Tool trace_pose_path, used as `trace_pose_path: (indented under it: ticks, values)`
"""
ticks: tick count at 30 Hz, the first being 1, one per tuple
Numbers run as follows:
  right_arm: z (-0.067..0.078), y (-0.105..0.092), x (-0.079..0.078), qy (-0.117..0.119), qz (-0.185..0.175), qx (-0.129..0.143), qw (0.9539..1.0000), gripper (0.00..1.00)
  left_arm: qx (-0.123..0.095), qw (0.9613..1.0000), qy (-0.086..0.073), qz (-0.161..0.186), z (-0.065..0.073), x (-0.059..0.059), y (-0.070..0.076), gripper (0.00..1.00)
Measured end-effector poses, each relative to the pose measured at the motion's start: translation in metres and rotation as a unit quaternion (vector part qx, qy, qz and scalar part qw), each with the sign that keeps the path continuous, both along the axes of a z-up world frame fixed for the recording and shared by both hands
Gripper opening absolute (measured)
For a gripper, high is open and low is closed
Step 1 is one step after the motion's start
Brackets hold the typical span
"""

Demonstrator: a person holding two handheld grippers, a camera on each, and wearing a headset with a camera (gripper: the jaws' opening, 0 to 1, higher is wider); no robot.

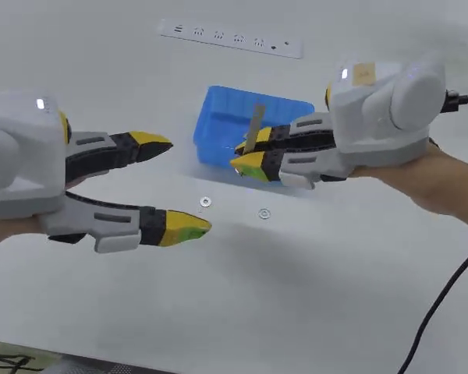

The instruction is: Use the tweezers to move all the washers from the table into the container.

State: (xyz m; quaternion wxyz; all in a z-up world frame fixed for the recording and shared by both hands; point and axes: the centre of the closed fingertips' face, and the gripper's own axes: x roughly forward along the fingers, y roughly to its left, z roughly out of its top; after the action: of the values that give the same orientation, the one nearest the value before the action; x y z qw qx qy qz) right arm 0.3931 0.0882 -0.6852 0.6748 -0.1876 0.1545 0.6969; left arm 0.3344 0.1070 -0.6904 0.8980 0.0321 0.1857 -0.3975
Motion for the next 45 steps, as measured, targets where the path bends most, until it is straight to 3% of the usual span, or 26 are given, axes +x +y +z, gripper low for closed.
trace_pose_path:
  ticks: [7, 14, 18, 22, 27, 32, 35, 39, 45]
  values:
    - [0.024, 0.009, 0.026, -0.014, -0.012, 0.016, 0.9997, 0.09, -0.001, 0.9998, 0.005, 0.017, -0.004, -0.013, 0.010, 0.87]
    - [0.026, 0.018, 0.059, -0.027, -0.030, 0.019, 0.9990, 0.09, -0.006, 0.9996, 0.005, 0.028, -0.004, -0.014, 0.014, 0.99]
    - [0.014, 0.024, 0.077, -0.022, -0.044, 0.015, 0.9987, 0.09, 0.000, 0.9996, 0.009, 0.027, -0.007, -0.016, 0.013, 0.99]
    - [-0.010, 0.029, 0.091, -0.019, -0.053, -0.005, 0.9984, 0.09, 0.005, 0.9995, 0.013, 0.027, -0.010, -0.018, 0.015, 0.99]
    - [-0.040, 0.037, 0.095, -0.016, -0.045, -0.030, 0.9984, 0.09, 0.007, 0.9988, 0.022, 0.043, -0.014, -0.019, 0.024, 0.99]
    - [-0.055, 0.041, 0.093, -0.010, -0.033, -0.035, 0.9988, 0.09, 0.019, 0.9980, 0.033, 0.051, -0.021, -0.025, 0.031, 0.99]
    - [-0.067, 0.039, 0.092, -0.018, -0.022, -0.050, 0.9983, 0.09, 0.022, 0.9973, 0.038, 0.059, -0.024, -0.026, 0.036, 0.99]
    - [-0.072, 0.037, 0.093, -0.015, -0.021, -0.052, 0.9983, 0.09, 0.007, 0.9965, 0.041, 0.073, -0.021, -0.024, 0.038, 0.99]
    - [-0.074, 0.036, 0.093, -0.010, -0.023, -0.052, 0.9983, 0.09, 0.010, 0.9962, 0.048, 0.072, -0.026, -0.024, 0.036, 0.99]
